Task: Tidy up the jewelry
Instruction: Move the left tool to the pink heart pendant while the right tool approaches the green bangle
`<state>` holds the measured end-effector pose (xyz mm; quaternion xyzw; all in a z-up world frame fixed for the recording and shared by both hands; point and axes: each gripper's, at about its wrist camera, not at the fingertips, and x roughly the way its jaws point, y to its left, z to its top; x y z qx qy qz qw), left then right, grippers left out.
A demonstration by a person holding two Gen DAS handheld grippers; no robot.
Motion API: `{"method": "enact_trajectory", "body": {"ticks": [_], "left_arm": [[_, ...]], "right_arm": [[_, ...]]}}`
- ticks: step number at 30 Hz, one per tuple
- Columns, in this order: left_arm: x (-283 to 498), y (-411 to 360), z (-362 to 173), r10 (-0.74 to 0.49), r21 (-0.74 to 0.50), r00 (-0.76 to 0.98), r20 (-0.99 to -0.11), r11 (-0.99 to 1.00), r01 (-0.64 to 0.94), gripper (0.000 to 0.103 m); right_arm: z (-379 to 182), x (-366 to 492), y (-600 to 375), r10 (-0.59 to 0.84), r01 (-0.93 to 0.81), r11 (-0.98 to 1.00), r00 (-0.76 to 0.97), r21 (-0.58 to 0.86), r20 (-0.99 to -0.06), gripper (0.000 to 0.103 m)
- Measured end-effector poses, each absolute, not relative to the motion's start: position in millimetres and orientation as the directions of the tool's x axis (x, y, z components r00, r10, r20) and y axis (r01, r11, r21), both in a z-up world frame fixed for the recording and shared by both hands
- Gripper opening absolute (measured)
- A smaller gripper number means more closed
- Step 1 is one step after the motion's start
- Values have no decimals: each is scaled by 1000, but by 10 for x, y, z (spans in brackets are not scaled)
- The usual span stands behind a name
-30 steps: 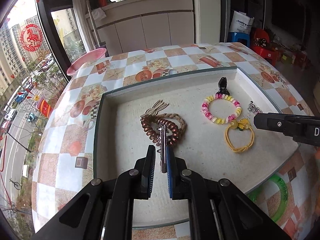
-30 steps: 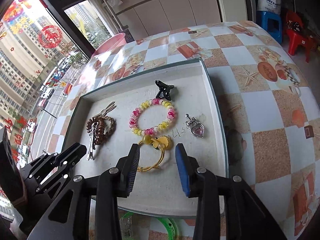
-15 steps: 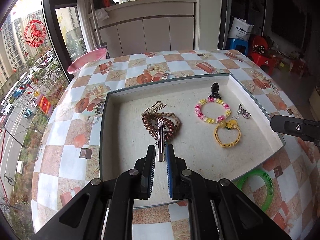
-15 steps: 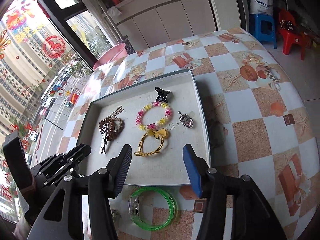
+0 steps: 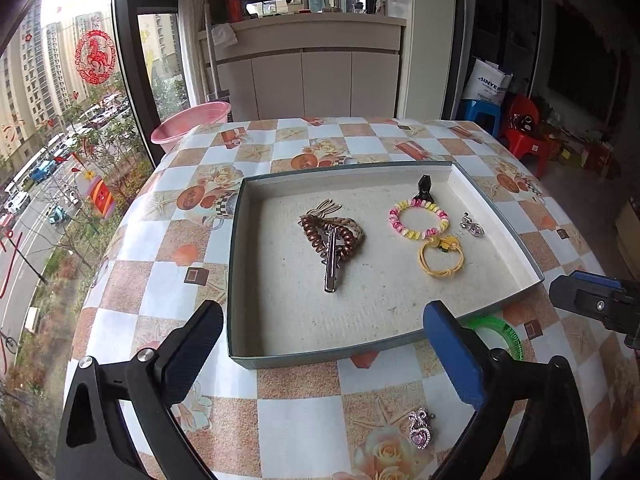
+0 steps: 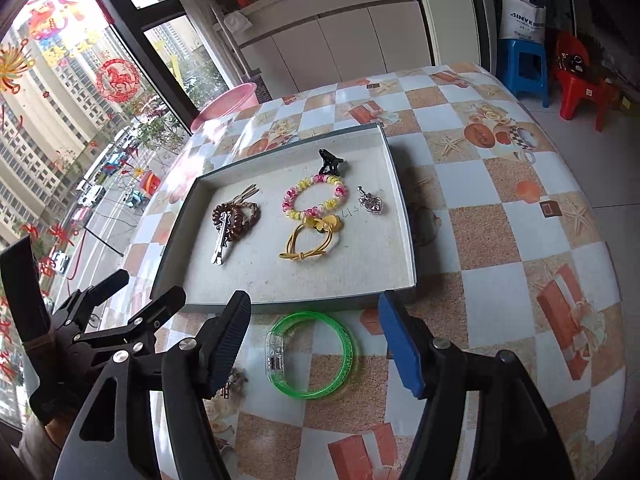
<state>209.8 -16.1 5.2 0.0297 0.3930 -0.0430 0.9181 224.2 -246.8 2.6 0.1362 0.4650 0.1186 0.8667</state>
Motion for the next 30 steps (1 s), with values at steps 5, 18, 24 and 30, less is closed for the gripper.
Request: {"method": "enact_trajectory", "body": {"ticks": [5,18,24,30], "left_arm": [[1909,-125,21,-61,17,689,-722,994,106,103],[1304,-105,-241,-101,-6,652,-751,989,146,103],[1177,-144,-386,-99,-12,641,-761,990,137,103],[1157,-190,-494,-106,-27,614,-782,990,136,103]], "right_arm": [[40,2026,-2457,333,-94,936,546,338,-769,83],[-101,1534,-2580,333,-67,929,579,363,-744,103],[-222,1442,-2602,275,-57,956,524,289,-806,103],[-384,1392,-2664,285,-40,952,468,302,-836,103]]}}
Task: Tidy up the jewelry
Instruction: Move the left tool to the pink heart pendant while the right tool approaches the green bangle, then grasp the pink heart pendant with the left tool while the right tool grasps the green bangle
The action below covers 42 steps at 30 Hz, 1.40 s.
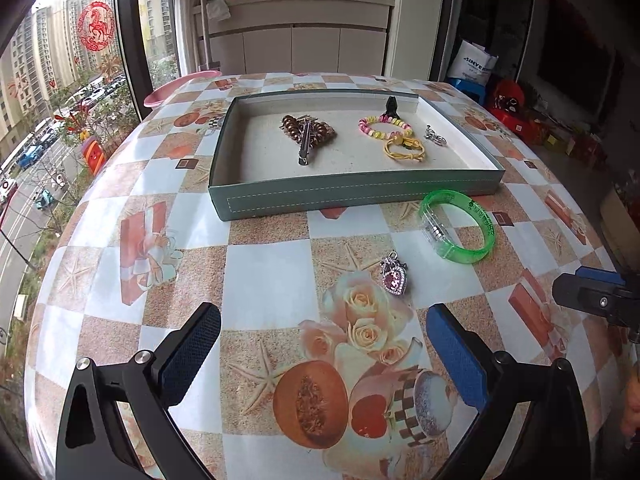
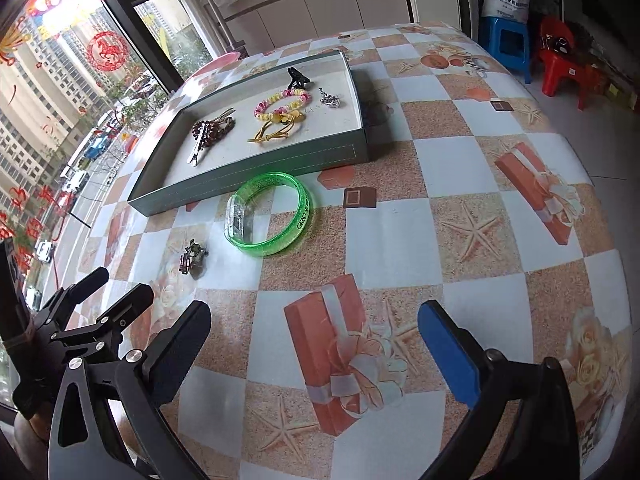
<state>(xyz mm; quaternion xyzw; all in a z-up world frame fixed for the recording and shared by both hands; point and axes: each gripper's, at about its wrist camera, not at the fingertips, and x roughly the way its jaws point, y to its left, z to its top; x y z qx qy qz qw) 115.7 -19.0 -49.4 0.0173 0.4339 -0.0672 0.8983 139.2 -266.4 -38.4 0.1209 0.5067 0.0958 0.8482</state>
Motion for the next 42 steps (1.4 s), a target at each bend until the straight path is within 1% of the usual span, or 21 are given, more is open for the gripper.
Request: {"method": "enact_trajectory", "body": {"ticks": [8,11,16,19,23,25,26,27,29,30,32,34,36,39,40,42], "left_arm": [[1240,-344,-546,-84,13,590,-803,987,158,103],[1293,-377,-563,-87,9,579,-811,987,160,103],[1349,-441,-557,-97,8,577,-811,984,177,103],[1376,-473,-553,-86,27,588,-805,983,181,103],[1428,-497,-575,-86,30,586,-806,982,185,103],[1453,-504,-592,-84,33,583,-808,982,187,103],[1468,-508,-600,-86,32,582,-808,981,190,103],[1478,-513,-611,-81,38,579,-811,981,190,100],[1501,-515,-639,-74,46,573,-816,981,191,99],[1503,-511,-647,-74,46,572,-817,980,192,99],[1508,-506,-657,-71,51,573,-817,979,195,92],[1516,-505,-655,-75,51,574,-815,978,200,91],[1521,-513,-649,-84,48,577,-813,977,209,85],[1528,-531,-644,-90,49,578,-811,974,221,81],[1528,-540,-638,-97,48,579,-810,972,229,75],[1528,-557,-632,-96,55,581,-808,970,238,73]], "right_arm": [[-436,1483,-2697,262,-18,958,465,287,-846,103],[-446,1570,-2676,250,-17,962,460,273,-852,103],[-454,1712,-2620,223,-28,971,459,237,-860,103],[-465,1791,-2595,221,-26,972,458,235,-861,102],[-511,1921,-2536,218,-34,973,441,227,-871,98],[-534,1986,-2487,208,-42,977,433,211,-877,93],[-546,2016,-2465,204,-45,978,428,204,-880,87],[-559,2044,-2448,201,-47,979,424,200,-883,82],[-587,2090,-2416,195,-46,980,414,194,-889,78],[-602,2111,-2405,195,-45,980,410,193,-891,78],[-627,2145,-2379,192,-48,981,405,188,-894,78],[-627,2177,-2333,173,-60,985,411,163,-895,77],[-630,2200,-2280,158,-76,987,412,139,-897,74],[-634,2211,-2195,130,-104,990,417,95,-900,69],[-636,2211,-2171,122,-112,990,418,82,-900,67],[-640,2208,-2133,105,-126,990,422,56,-900,63]]}}
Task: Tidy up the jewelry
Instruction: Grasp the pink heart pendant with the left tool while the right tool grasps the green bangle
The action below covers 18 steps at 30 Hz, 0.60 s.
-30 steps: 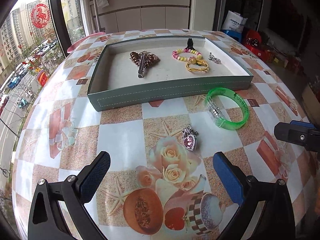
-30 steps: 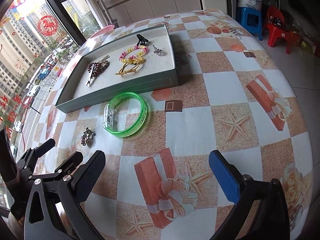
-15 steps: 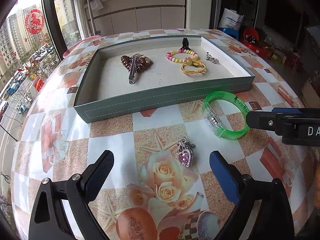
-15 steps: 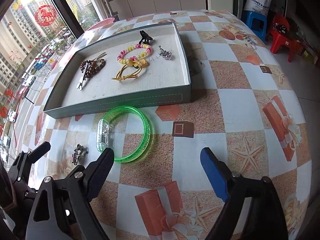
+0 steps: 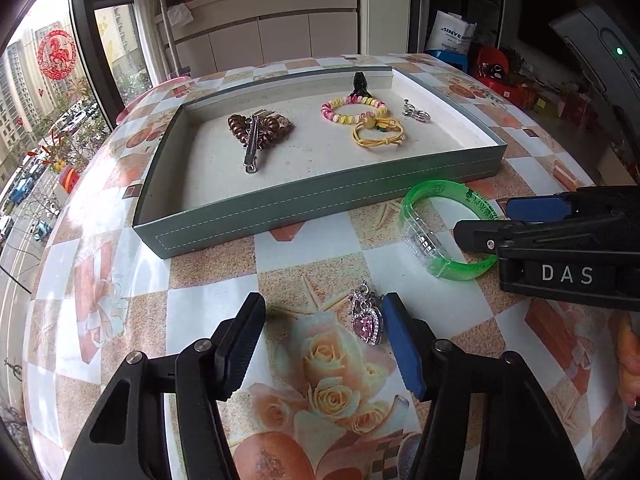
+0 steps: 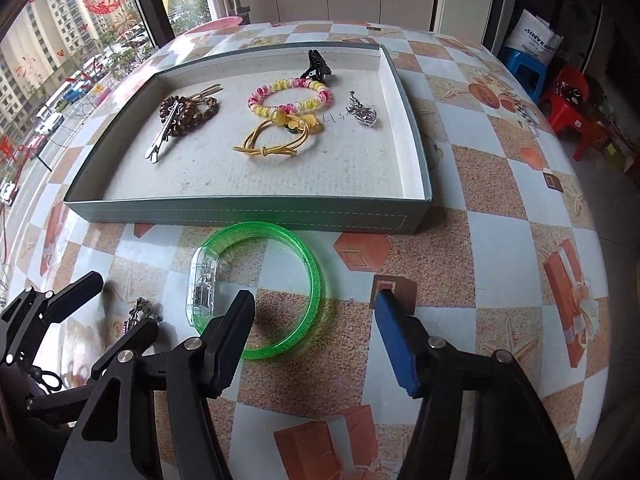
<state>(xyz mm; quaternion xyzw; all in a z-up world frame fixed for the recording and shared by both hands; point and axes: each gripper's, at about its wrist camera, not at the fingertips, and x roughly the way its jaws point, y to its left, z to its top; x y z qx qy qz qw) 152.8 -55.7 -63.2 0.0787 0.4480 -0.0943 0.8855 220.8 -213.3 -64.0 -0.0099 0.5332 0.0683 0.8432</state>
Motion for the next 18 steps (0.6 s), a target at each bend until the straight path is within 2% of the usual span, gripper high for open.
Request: {"method": "enact_trajectory", "body": {"ticks": [7,9,10,12,14,15,16,17,18], "left_arm": [[1542,-567,-630,-104,51,579,-808,968,245,72],[1532,-578,-623,-121,39,574,-810,965,259,61],[1529,-587,-621,-120,44,573,-811,964,264,59],[1515,-605,-616,-117,57,576,-809,960,275,57],[1507,-602,-612,-130,47,571,-810,957,285,45],[1503,-600,-608,-131,46,571,-810,957,286,43],[1499,-602,-608,-134,46,571,-810,956,291,31],[1493,-604,-608,-132,51,572,-810,955,294,26],[1486,-602,-606,-130,56,574,-808,954,294,26]], "right_arm": [[-637,2185,-2017,80,-187,982,428,-2,-900,44],[-634,2181,-1999,86,-196,981,425,1,-901,37],[-635,2173,-1989,88,-199,980,425,2,-901,35],[-632,2152,-1983,91,-200,980,425,4,-901,23],[-631,2141,-1991,94,-197,980,425,10,-900,17],[-631,2132,-2002,95,-194,981,427,12,-899,12],[-632,2123,-2016,94,-188,982,429,13,-898,10],[-632,2119,-2030,95,-183,983,431,17,-897,8],[-632,2108,-2049,100,-177,984,433,24,-896,8]]}}
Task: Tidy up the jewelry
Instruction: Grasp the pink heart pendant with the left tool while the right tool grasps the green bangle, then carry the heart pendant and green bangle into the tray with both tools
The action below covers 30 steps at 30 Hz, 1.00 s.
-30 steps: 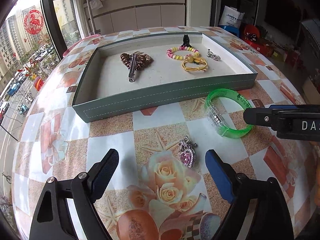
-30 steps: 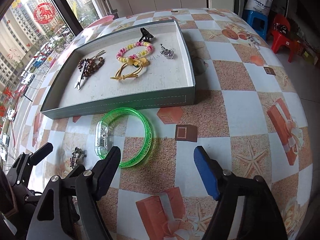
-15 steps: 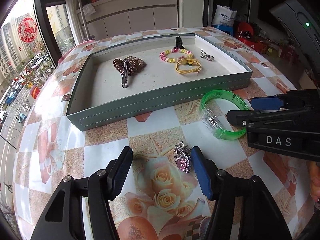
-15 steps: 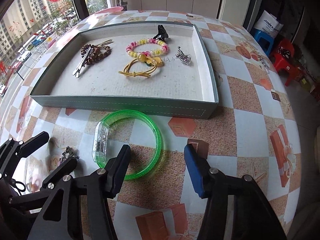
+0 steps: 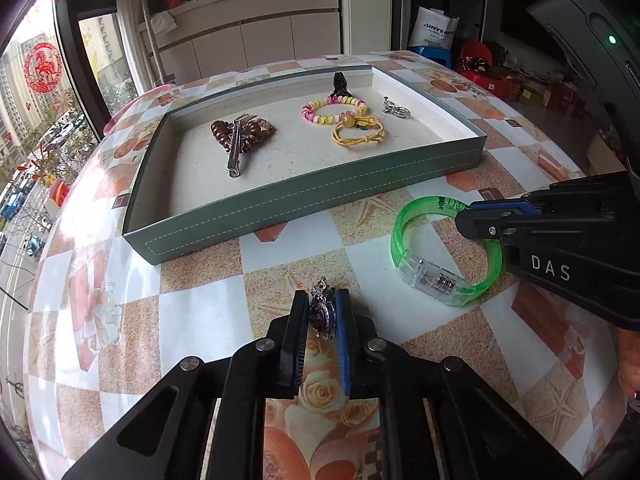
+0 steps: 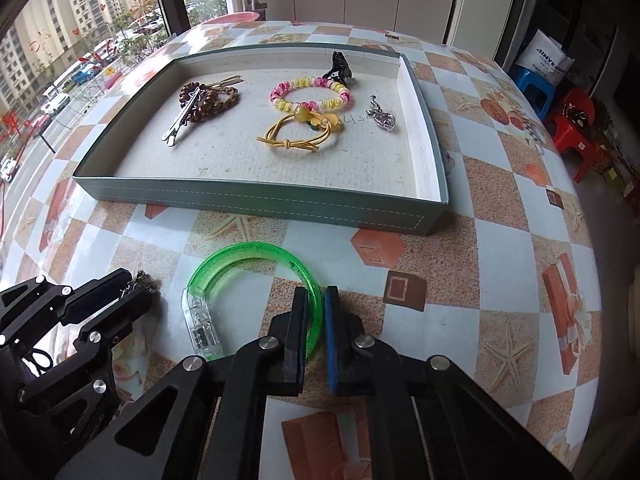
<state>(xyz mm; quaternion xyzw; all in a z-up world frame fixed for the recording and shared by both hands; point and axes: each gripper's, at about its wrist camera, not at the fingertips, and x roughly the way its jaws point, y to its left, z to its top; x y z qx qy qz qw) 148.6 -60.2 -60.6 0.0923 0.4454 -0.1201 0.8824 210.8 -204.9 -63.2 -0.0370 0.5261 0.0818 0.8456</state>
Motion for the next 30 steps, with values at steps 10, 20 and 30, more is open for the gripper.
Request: {"method": "enact_trajectory", "body": {"ticks": [10,20,30], "left_arm": [[1382,-411,-475,-192,-18,577,-794,956,293,26],[1340,-235,-135,-214,-35,617,-757,957,289,26],[1672,-100,200,-199,-40,662,-722,968,248,26]], "right_arm": [[-545,1965,-2319,153,-112,987,455,114,-877,8],[-325,1851,-2445,214,-96,977,482,192,-850,8],[38,2061,-2435,258,-105,965,514,239,-818,8]]}}
